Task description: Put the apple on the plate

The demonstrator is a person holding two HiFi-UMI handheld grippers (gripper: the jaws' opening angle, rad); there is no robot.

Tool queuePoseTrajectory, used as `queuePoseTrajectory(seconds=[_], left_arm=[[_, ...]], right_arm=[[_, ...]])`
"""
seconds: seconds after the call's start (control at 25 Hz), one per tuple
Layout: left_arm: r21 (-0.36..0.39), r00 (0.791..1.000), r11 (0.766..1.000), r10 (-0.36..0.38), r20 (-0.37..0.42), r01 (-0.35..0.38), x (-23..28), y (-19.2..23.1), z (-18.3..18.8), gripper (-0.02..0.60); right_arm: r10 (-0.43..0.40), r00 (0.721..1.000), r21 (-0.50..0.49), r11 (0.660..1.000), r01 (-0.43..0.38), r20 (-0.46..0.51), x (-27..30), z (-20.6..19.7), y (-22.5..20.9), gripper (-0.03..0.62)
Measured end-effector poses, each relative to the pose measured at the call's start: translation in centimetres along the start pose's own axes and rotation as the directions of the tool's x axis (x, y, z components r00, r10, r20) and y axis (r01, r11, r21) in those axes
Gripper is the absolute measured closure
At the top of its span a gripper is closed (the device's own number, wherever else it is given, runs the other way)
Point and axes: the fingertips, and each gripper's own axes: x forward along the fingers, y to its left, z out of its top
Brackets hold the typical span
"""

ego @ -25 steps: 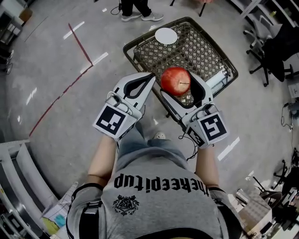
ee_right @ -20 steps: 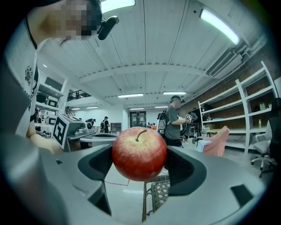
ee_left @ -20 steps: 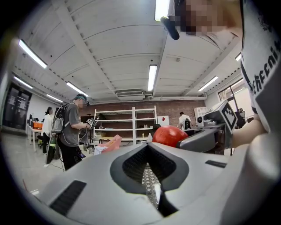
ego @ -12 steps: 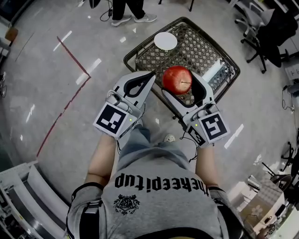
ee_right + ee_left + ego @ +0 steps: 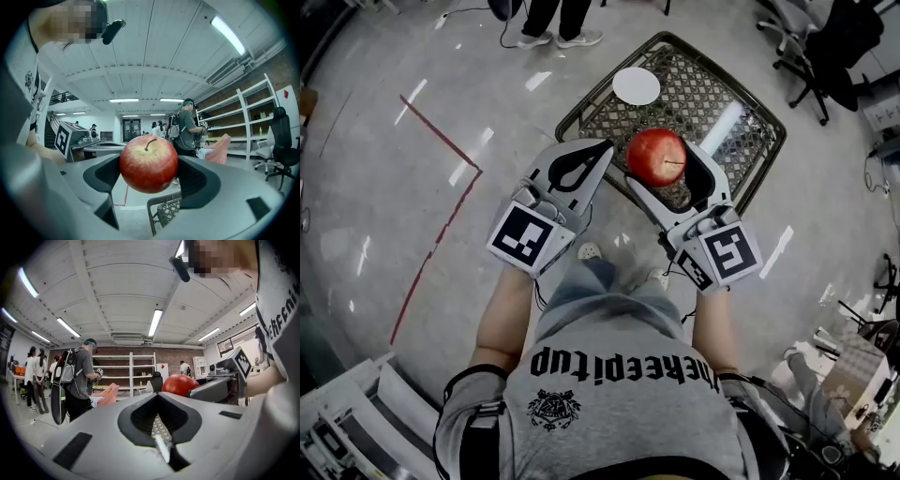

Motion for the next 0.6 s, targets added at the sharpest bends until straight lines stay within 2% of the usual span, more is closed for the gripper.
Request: queuePoseTrajectory(seconds=[0.32,0.6], left_arm=[[-0.004,0.998,0.998,-0.063,0.01,0.063,-0.6,2.0,-0.6,0.565],[-0.023,0.996,0.996,-0.084,0.008,0.084,0.7,2.8,-1.2,0.565]], right_arm=[[-0.074,0.997,-0.003,0.997,0.074,-0.01,1.5,-0.2,0.9,0.203],[-0.089,0.996,-0.001,0.996,0.089,-0.021,2.5,-0.2,-0.4,0.203]])
